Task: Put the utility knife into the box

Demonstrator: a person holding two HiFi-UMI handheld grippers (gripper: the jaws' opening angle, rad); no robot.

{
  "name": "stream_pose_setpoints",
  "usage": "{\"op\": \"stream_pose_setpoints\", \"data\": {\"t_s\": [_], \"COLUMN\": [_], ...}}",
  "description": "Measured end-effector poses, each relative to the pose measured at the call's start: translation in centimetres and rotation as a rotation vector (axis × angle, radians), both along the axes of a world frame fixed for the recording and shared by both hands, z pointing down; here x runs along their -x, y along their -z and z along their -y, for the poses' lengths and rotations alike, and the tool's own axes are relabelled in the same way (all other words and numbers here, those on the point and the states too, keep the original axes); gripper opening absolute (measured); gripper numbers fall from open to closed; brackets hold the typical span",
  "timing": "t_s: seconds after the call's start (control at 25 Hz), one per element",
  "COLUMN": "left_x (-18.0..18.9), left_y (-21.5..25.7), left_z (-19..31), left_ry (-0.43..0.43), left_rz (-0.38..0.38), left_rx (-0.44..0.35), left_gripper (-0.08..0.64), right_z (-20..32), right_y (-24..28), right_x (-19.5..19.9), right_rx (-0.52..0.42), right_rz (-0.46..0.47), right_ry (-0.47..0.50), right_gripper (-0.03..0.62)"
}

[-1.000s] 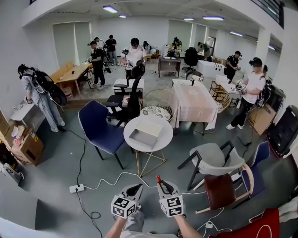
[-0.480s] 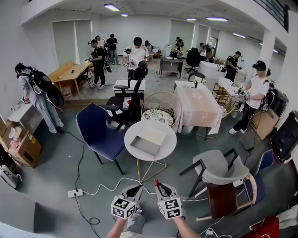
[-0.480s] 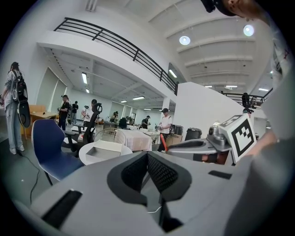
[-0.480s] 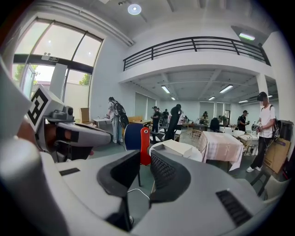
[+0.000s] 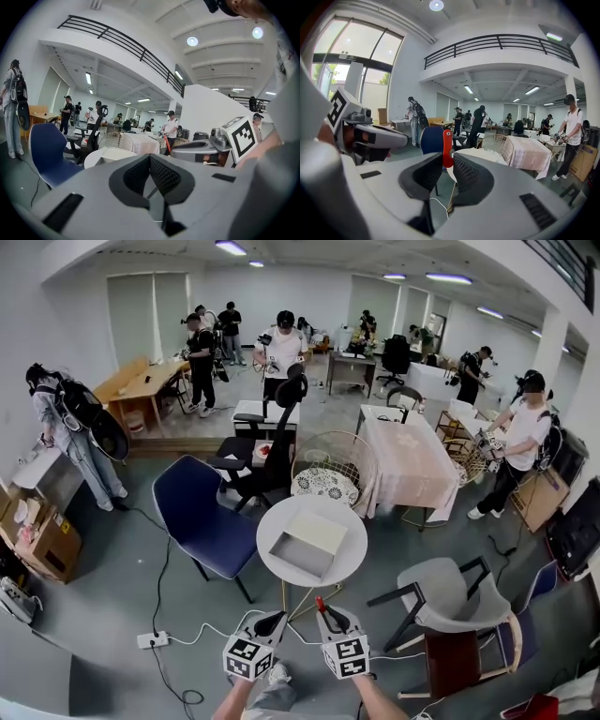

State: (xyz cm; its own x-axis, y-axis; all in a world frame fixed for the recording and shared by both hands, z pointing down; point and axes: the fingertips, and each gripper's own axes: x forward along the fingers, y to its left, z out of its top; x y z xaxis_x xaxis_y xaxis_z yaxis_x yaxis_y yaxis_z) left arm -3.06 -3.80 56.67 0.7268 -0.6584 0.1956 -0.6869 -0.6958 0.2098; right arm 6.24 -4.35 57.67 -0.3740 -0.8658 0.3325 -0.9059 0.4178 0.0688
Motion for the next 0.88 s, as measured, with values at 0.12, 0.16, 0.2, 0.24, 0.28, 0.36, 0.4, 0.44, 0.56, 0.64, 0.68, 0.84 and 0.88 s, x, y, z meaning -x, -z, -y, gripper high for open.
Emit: {"op": "stream_pose_setpoints", "data": {"t_s": [0.12, 0.16, 0.2, 0.24, 0.28, 0.36, 0.4, 0.44, 0.56, 0.64, 0.68, 0.84, 0.88], "left_x": [0.3, 0.4, 0.4, 0.4, 0.3, 0.1, 0.1, 0.0, -0.2, -0.3, -0.3, -0.5, -0.4], "left_y": [0.1, 0.0, -0.1, -0.3, -0.4, -0.5, -0.4, -0.3, -0.2, -0.4, -0.6, -1.0, -1.2], "left_z": [2.8, 3.7, 4.6, 5.4, 6.3, 7.9, 8.8, 9.6, 11.8, 13.0, 13.5, 14.9, 15.2], "left_ry": [-0.001, -0.002, -0.004, -0.008, -0.013, -0.025, -0.031, -0.036, -0.052, -0.061, -0.065, -0.079, -0.079], "left_rz": [-0.003, -0.004, -0.006, -0.009, -0.011, -0.016, -0.018, -0.02, -0.022, -0.022, -0.022, -0.022, -0.023], "left_rx": [0.006, 0.009, 0.011, 0.012, 0.013, 0.016, 0.017, 0.016, 0.014, 0.018, 0.021, 0.032, 0.037], "left_gripper": [0.012, 0.012, 0.012, 0.012, 0.012, 0.012, 0.012, 0.012, 0.012, 0.012, 0.012, 0.012, 0.012], "right_z": [2.9, 3.8, 4.6, 5.5, 6.2, 7.8, 8.6, 9.4, 11.4, 12.4, 12.8, 14.2, 14.4], "right_y": [0.4, 0.4, 0.3, 0.2, 0.1, -0.1, -0.1, 0.0, 0.0, -0.1, -0.2, -1.0, -1.3], "right_x": [0.3, 0.4, 0.6, 0.6, 0.7, 0.5, 0.4, 0.2, -0.3, -0.6, -0.6, -0.8, -0.7], "right_rx": [-0.003, -0.004, -0.004, -0.004, -0.001, 0.004, 0.006, 0.007, 0.009, 0.012, 0.014, 0.034, 0.042], "right_rz": [-0.001, -0.003, -0.005, -0.008, -0.011, -0.016, -0.017, -0.018, -0.019, -0.02, -0.021, -0.031, -0.032], "right_ry": [-0.008, -0.008, -0.008, -0.009, -0.011, -0.02, -0.027, -0.034, -0.059, -0.071, -0.075, -0.085, -0.084], "right_gripper": [0.078, 0.078, 0.079, 0.078, 0.078, 0.078, 0.079, 0.08, 0.08, 0.078, 0.08, 0.08, 0.08]}}
